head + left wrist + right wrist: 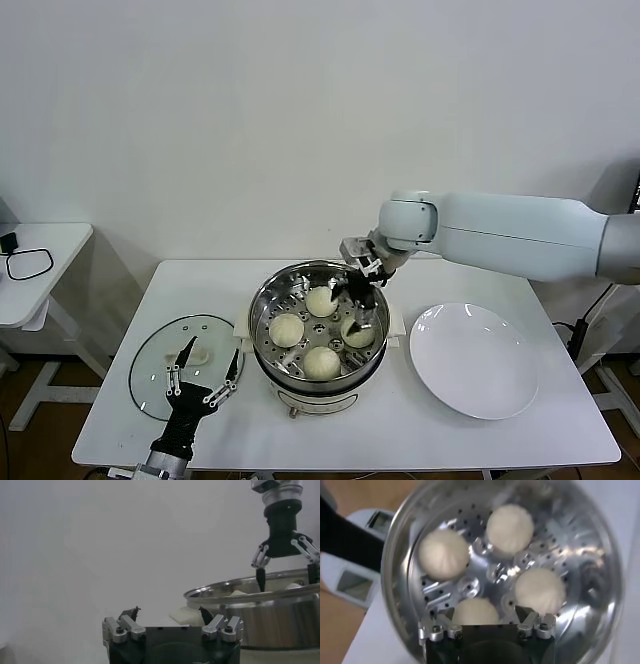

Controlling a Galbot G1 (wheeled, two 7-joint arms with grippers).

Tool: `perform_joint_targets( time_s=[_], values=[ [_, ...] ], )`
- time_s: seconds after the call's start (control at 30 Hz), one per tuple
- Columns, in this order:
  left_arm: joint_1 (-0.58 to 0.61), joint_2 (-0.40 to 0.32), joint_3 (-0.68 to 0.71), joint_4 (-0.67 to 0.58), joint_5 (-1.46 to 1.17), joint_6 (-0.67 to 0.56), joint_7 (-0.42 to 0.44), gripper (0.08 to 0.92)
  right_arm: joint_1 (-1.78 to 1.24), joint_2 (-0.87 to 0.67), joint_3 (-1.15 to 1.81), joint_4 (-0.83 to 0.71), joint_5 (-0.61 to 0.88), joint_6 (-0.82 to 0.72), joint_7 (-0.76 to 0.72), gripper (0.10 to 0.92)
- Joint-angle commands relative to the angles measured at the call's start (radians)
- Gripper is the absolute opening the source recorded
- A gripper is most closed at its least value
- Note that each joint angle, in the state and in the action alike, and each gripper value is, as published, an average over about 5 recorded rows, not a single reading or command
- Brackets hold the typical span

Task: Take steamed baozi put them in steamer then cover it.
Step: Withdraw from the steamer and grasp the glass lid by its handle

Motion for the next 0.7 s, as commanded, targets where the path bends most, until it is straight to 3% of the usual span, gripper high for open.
perform_joint_targets(
  time_s=[0.03, 0.17, 0.37, 0.7],
  values=[
    [-0.017, 0.004, -0.003, -0.022, 0.137, 0.048, -0.056, 0.823, -0.181, -0.252, 0.277, 0.155, 0.041, 0.248, 0.765, 0.823],
    [-0.040, 0.012, -0.006, -0.030, 0.263, 0.084, -0.113, 0.823, -0.446, -0.336, 0.515, 0.208, -0.011, 0.341, 1.096, 0.823],
    [-0.077, 0.012, -0.006, -0.043, 0.372, 0.144, -0.138, 0.823, -0.950, -0.335, 1.029, 0.167, -0.145, 0.474, 1.363, 0.823],
    [-0.121, 0.019, -0.040, 0.060, 0.729, 0.163, -0.169, 0.823, -1.591, -0.103, 1.676, 0.108, -0.301, 0.576, 1.303, 0.823]
  ],
)
